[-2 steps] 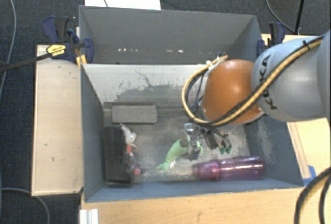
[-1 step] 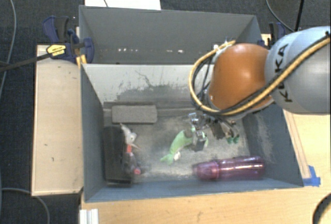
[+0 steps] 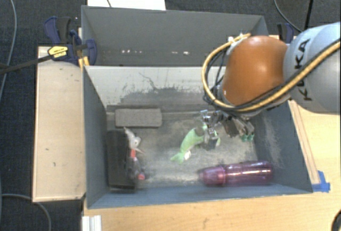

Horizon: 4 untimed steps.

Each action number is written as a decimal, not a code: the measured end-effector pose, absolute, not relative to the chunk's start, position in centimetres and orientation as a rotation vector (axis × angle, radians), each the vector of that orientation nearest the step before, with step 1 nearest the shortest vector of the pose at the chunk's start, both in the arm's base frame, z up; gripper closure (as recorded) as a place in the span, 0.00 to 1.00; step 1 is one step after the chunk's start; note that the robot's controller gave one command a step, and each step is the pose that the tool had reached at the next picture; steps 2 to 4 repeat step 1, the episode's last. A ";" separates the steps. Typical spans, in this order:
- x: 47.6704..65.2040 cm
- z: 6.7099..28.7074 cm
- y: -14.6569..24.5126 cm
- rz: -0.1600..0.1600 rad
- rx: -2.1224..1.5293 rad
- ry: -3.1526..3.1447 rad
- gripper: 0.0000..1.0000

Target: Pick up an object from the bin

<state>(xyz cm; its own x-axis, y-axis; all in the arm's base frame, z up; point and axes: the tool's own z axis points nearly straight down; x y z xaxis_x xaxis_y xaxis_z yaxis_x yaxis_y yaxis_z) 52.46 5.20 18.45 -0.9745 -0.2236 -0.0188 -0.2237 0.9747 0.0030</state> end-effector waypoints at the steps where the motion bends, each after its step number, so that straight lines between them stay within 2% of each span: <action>1: 52.3 21.4 5.6 0.010 -0.397 3.114 1.00; 4: 52.3 21.4 5.6 0.010 -0.397 3.114 1.00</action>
Offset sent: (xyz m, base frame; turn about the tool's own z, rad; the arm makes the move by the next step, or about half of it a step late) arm 0.0021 0.0043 0.1252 -0.0672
